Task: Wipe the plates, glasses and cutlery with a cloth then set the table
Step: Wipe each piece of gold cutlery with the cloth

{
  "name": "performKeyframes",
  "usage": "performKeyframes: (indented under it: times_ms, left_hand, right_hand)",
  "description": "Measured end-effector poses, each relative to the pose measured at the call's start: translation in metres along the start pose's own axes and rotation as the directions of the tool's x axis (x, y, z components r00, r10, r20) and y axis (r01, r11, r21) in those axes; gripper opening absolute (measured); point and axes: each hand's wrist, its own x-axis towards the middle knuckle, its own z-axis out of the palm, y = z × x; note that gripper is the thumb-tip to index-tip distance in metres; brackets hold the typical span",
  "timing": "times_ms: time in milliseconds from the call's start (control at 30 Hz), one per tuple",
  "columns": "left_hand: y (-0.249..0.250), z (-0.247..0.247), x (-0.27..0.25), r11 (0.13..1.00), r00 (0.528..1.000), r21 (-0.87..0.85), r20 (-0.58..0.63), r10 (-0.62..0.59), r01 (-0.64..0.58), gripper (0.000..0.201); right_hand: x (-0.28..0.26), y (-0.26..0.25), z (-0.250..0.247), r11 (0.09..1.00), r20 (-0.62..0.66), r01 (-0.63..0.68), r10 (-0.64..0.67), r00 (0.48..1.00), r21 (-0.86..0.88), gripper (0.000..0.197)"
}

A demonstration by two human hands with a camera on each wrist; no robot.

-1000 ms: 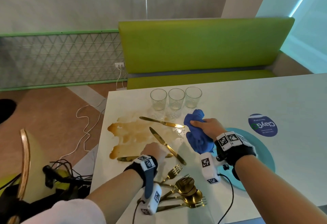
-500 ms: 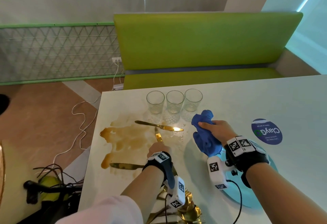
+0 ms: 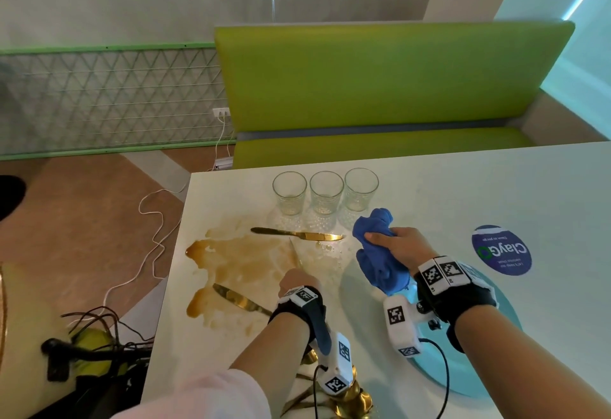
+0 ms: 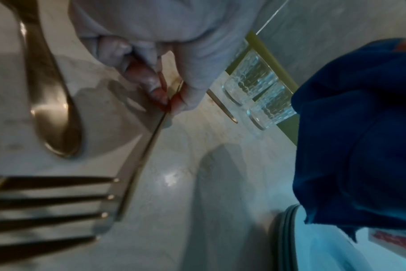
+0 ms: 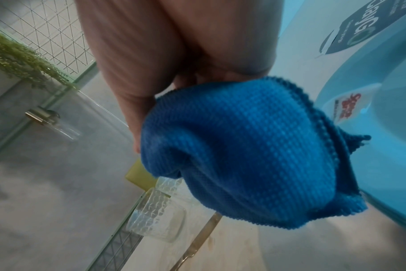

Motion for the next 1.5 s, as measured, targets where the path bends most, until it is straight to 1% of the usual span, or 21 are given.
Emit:
performKeyframes:
  times_ms: [133, 200, 267, 333, 400, 500, 567, 633, 700, 767, 867, 933, 1033, 1067, 1167, 1200, 1233, 1300, 1367, 1433, 1500]
  left_hand:
    - [0.001, -0.014, -0.013, 0.98, 0.996, -0.178, -0.024, 0.081, -0.084, 0.019]
    - [0.006, -0.022, -0.025, 0.941, 0.978, -0.265, -0.026, 0.208, -0.208, 0.02]
    - [0.009, -0.03, -0.038, 0.849, 0.923, -0.37, -0.075, 0.378, -0.378, 0.018]
    - [0.012, -0.039, -0.054, 0.732, 0.847, -0.453, -0.109, 0.521, -0.509, 0.014]
    - [0.015, -0.048, -0.064, 0.67, 0.782, -0.439, -0.14, 0.607, -0.599, 0.015]
    - [0.014, -0.065, -0.085, 0.638, 0.718, -0.373, -0.122, 0.685, -0.673, 0.017]
    - [0.011, -0.075, -0.096, 0.635, 0.684, -0.292, -0.102, 0.722, -0.715, 0.023]
    - [0.005, -0.08, -0.105, 0.654, 0.671, -0.171, -0.075, 0.738, -0.737, 0.025]
    - [-0.001, -0.082, -0.114, 0.663, 0.671, -0.113, -0.061, 0.739, -0.74, 0.021]
    - [-0.005, -0.084, -0.119, 0.653, 0.66, -0.102, -0.045, 0.75, -0.75, 0.024]
    - [-0.007, -0.087, -0.126, 0.652, 0.654, -0.063, -0.032, 0.756, -0.756, 0.022]
    - [-0.011, -0.087, -0.128, 0.656, 0.657, -0.05, -0.026, 0.753, -0.753, 0.028]
    - [-0.018, -0.085, -0.132, 0.638, 0.639, -0.044, -0.017, 0.769, -0.769, 0.016]
    - [-0.019, -0.086, -0.132, 0.637, 0.639, -0.062, -0.017, 0.769, -0.768, 0.017]
    - [-0.024, -0.093, -0.13, 0.654, 0.66, -0.108, -0.026, 0.751, -0.748, 0.019]
    - [-0.027, -0.096, -0.129, 0.668, 0.679, -0.142, -0.043, 0.733, -0.731, 0.019]
    - [-0.028, -0.1, -0.128, 0.683, 0.705, -0.203, -0.065, 0.706, -0.702, 0.019]
    - [-0.026, -0.107, -0.127, 0.68, 0.761, -0.39, -0.092, 0.642, -0.621, 0.015]
    - [-0.02, -0.111, -0.132, 0.652, 0.793, -0.514, -0.097, 0.601, -0.557, 0.014]
    - [-0.012, -0.109, -0.137, 0.606, 0.804, -0.603, -0.105, 0.585, -0.519, 0.01]
    - [-0.009, -0.108, -0.14, 0.551, 0.828, -0.701, -0.099, 0.553, -0.452, 0.02]
  right_hand:
    - [-0.006, -0.005, 0.0, 0.995, 0.007, 0.04, -0.04, 0.999, -0.089, 0.039]
    - [-0.009, -0.009, 0.004, 0.994, 0.01, 0.073, -0.073, 0.997, -0.081, 0.037]
    - [-0.014, -0.013, 0.009, 0.994, -0.01, 0.105, -0.105, 0.994, 0.034, 0.035]
    - [-0.02, -0.02, 0.015, 0.975, -0.021, 0.126, -0.124, 0.992, 0.185, 0.036]
    - [-0.026, -0.027, 0.023, 0.952, -0.007, 0.153, -0.156, 0.988, 0.265, 0.033]
    - [-0.035, -0.034, 0.038, 0.95, 0.016, 0.221, -0.23, 0.973, 0.222, 0.029]
    - [-0.04, -0.036, 0.047, 0.945, -0.01, 0.254, -0.258, 0.966, 0.206, 0.026]
    - [-0.044, -0.037, 0.054, 0.941, -0.063, 0.261, -0.254, 0.965, 0.215, 0.019]
    - [-0.049, -0.038, 0.061, 0.931, -0.121, 0.258, -0.234, 0.965, 0.257, 0.01]
    - [-0.055, -0.041, 0.065, 0.919, -0.174, 0.27, -0.227, 0.958, 0.287, 0.008]
    - [-0.063, -0.05, 0.062, 0.903, -0.237, 0.282, -0.211, 0.948, 0.324, 0.014]
    - [-0.065, -0.057, 0.051, 0.879, -0.288, 0.29, -0.186, 0.939, 0.378, 0.019]
    - [-0.067, -0.062, 0.03, 0.85, -0.359, 0.306, -0.151, 0.921, 0.428, 0.02]
    - [-0.068, -0.062, 0.024, 0.842, -0.386, 0.321, -0.149, 0.91, 0.432, 0.021]
    - [-0.07, -0.058, 0.005, 0.812, -0.498, 0.356, -0.095, 0.862, 0.462, 0.024]
    - [-0.071, -0.055, 0.0, 0.798, -0.51, 0.361, -0.078, 0.856, 0.483, 0.023]
    - [-0.072, -0.052, -0.003, 0.783, -0.487, 0.354, -0.075, 0.87, 0.512, 0.021]
    - [-0.078, -0.045, 0.0, 0.785, -0.352, 0.306, -0.121, 0.928, 0.539, 0.016]
    - [-0.087, -0.043, 0.017, 0.856, -0.203, 0.256, -0.18, 0.962, 0.45, 0.025]
    - [-0.095, -0.045, 0.038, 0.901, -0.125, 0.266, -0.237, 0.963, 0.343, 0.036]
    - [-0.099, -0.05, 0.054, 0.917, -0.095, 0.307, -0.292, 0.952, 0.254, 0.025]
